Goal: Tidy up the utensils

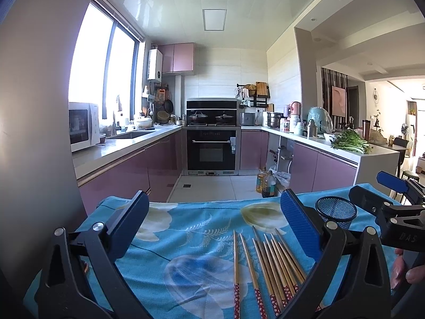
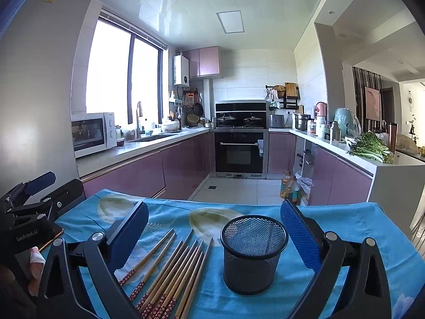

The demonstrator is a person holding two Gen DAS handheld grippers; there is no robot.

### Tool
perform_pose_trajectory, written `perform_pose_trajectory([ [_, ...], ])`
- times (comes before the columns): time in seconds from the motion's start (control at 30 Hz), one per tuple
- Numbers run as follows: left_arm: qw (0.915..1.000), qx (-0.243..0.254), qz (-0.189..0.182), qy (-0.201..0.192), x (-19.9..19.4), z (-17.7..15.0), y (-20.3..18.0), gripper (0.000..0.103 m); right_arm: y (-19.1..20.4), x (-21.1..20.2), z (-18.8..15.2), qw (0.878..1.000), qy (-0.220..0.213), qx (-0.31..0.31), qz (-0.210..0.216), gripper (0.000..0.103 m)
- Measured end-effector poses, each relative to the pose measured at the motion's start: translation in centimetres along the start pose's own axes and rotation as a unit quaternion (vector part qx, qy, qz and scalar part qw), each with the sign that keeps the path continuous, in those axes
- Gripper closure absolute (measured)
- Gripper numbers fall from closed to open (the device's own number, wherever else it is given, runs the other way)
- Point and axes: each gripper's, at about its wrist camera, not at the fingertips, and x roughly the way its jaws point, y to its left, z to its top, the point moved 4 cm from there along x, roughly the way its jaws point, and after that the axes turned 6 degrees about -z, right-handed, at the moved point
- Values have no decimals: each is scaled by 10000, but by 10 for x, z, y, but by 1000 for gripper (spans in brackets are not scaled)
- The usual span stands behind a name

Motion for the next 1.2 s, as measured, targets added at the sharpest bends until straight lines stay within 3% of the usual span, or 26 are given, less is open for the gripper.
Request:
perform_pose_trajectory([
  [1.2,10000,20,14,-17,-2,2,1,5,-1,1,-2,10000,78,52,23,7],
])
